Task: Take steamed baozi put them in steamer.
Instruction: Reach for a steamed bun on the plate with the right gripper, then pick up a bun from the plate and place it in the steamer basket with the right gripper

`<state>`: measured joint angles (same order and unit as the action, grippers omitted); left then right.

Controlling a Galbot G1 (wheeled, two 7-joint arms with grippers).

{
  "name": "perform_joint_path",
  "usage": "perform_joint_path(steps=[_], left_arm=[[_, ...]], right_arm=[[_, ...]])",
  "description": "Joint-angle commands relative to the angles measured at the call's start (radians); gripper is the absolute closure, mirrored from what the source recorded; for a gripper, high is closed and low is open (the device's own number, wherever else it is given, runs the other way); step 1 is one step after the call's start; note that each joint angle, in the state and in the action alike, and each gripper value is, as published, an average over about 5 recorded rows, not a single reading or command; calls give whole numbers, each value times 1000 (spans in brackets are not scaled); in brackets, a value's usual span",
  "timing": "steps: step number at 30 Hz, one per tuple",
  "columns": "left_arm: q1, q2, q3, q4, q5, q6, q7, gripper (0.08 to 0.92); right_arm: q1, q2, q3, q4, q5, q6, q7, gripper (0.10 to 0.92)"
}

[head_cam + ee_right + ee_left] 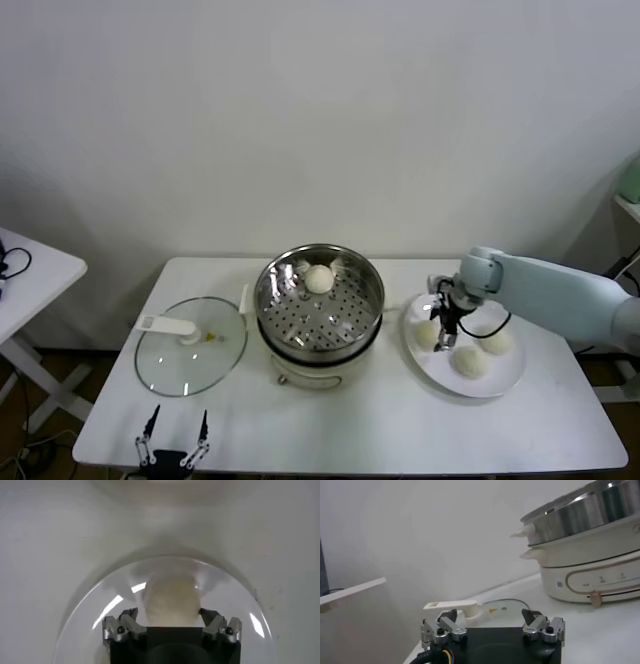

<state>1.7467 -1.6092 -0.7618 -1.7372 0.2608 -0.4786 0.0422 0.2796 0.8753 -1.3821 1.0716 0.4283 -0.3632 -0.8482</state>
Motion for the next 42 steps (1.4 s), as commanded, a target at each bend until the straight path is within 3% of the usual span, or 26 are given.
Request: perform_joint_path(steps=[1, 9, 14, 20, 28, 36, 42], left_arm=[[-3, 1, 0, 5, 3, -1, 0, 177], [-7, 0, 1, 8, 5, -5, -2, 177], [-2, 2, -5, 1, 5, -4, -2, 177], [0, 0, -4, -5, 4, -1, -1, 177], [3, 1, 2, -6, 7, -2, 0, 177], [8, 1, 12, -7, 13, -5, 1, 177], [15, 3, 12, -12, 13, -8, 1, 177]], right_arm=[[-32, 22, 35, -50, -25, 3, 0, 251], [11, 0, 18, -7, -24, 15, -22, 378], [183, -30, -88, 78, 51, 36, -58, 434], [576, -25, -325, 187, 205, 58, -142, 440], [896, 27, -409, 316, 389, 52, -215, 440], [868, 114, -244, 487, 535, -106, -103, 439], [706, 251, -154, 494, 547, -202, 21, 423]])
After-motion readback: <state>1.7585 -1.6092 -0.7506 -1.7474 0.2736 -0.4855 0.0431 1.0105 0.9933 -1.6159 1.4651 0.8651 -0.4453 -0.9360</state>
